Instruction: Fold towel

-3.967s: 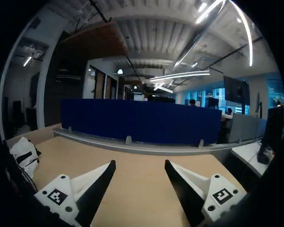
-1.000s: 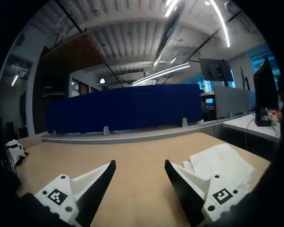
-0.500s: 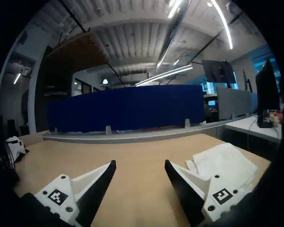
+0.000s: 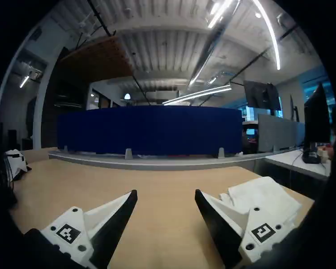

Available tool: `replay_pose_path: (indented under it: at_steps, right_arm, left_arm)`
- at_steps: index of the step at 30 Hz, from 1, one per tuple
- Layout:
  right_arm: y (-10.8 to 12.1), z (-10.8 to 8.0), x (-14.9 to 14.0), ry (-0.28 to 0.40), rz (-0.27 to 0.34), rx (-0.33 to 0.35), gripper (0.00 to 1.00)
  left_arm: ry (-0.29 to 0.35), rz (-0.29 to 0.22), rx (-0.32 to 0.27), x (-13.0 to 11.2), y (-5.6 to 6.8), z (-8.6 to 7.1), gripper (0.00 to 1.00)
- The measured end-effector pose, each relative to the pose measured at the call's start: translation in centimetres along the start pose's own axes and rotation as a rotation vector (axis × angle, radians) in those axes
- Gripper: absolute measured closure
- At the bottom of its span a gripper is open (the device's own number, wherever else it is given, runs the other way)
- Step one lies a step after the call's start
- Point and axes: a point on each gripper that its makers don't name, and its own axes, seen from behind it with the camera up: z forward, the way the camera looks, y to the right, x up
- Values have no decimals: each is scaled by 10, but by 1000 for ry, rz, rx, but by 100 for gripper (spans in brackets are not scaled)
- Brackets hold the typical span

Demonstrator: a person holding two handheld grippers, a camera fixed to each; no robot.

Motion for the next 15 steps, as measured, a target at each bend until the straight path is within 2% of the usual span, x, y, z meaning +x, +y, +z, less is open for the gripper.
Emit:
replay_pose_path:
  at_steps: [15]
  right_arm:
    - [2, -2, 3, 10, 0, -7, 0]
  left_arm:
    - [0, 0, 0, 0, 0, 0, 6]
